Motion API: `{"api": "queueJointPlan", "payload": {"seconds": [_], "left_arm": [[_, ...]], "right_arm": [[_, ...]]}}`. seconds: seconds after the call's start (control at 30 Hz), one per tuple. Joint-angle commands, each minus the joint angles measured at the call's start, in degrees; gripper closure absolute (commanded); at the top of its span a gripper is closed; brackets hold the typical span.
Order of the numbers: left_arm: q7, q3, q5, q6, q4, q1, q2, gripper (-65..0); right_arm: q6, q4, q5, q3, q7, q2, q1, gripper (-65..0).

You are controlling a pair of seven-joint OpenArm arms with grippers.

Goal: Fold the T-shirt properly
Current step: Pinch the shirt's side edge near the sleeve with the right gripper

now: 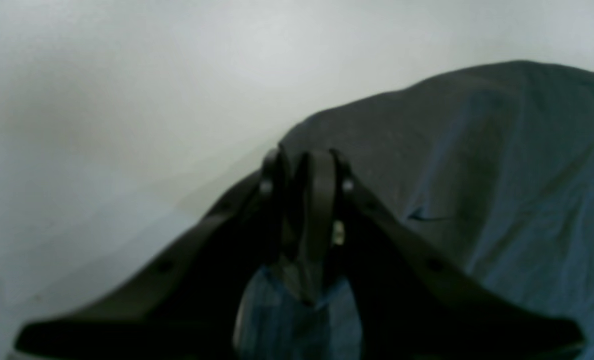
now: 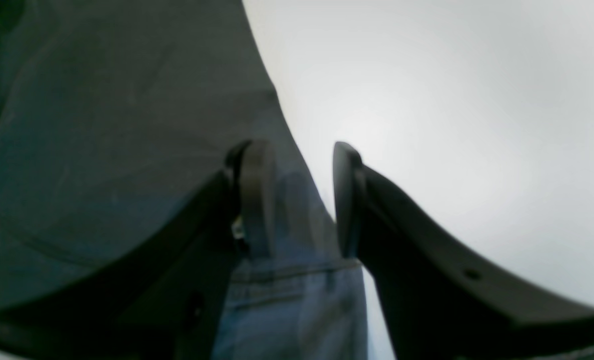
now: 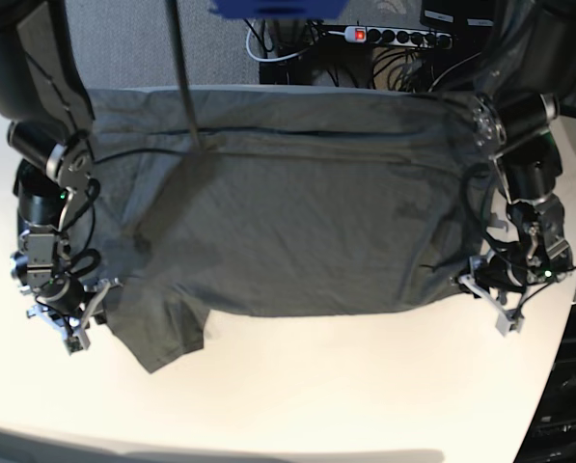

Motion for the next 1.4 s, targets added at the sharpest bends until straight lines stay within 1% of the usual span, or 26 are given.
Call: {"api": "queueJointPlan", "payload": {"seconds": [0.0,0.2,0.27,0.33,0.4,0.7,0.73,0.83,1.17,1.2,1.3,1.37], "left_arm": [[1.1,0.0,0.7,0.1,0.4,-1.0,-0.4,-8.2],[1.1,0.0,0.7,0.1,0.4,-1.0,-0.4,-8.2],[1.1,0.0,0.7,0.1,0.4,-1.0,-0.4,-8.2],[1.1,0.0,0.7,0.1,0.4,-1.0,-0.4,-8.2],[1.1,0.0,0.7,0.1,0.4,-1.0,-0.4,-8.2],[1.1,0.0,0.7,0.1,0.4,-1.0,-0.4,-8.2],[1.1,0.0,0.7,0.1,0.4,-1.0,-0.4,-8.2],[1.1,0.0,0.7,0.1,0.4,-1.0,-0.4,-8.2],[1.1,0.0,0.7,0.1,0.4,-1.0,-0.4,-8.2],[1.1,0.0,0.7,0.1,0.4,-1.0,-0.4,-8.2],[1.1,0.0,0.7,0.1,0.4,-1.0,-0.4,-8.2],[1.1,0.0,0.7,0.1,0.4,-1.0,-0.4,-8.2]], "right_arm": [[-0.3,0.7,0.7,0.0,1.5,0.8,2.1,-20.2],[-0.3,0.6,0.7,0.0,1.5,1.0,2.0,-20.9],[-0.2,-0.1,0.7,0.0,1.5,1.0,2.0,-25.5],[-0.2,-0.8,0.7,-0.1,1.5,1.1,2.0,-33.4],[-0.2,-0.9,0.7,-0.1,1.5,1.1,2.0,-37.9],[0.0,-0.9,0.7,-0.2,1.5,1.1,1.9,-38.3],[0.9,-0.9,0.7,-0.2,1.5,1.1,1.9,-38.4],[4.9,-0.9,0.7,0.0,1.0,0.9,1.9,-38.4],[5.5,-1.0,0.7,-0.2,0.6,1.0,1.8,-38.7],[5.8,-1.0,0.7,-0.1,0.1,1.0,1.8,-38.7],[8.1,-1.0,0.7,0.0,-1.1,1.1,2.1,-38.7],[8.1,-1.0,0.7,0.0,-1.2,1.1,2.3,-38.7]]}}
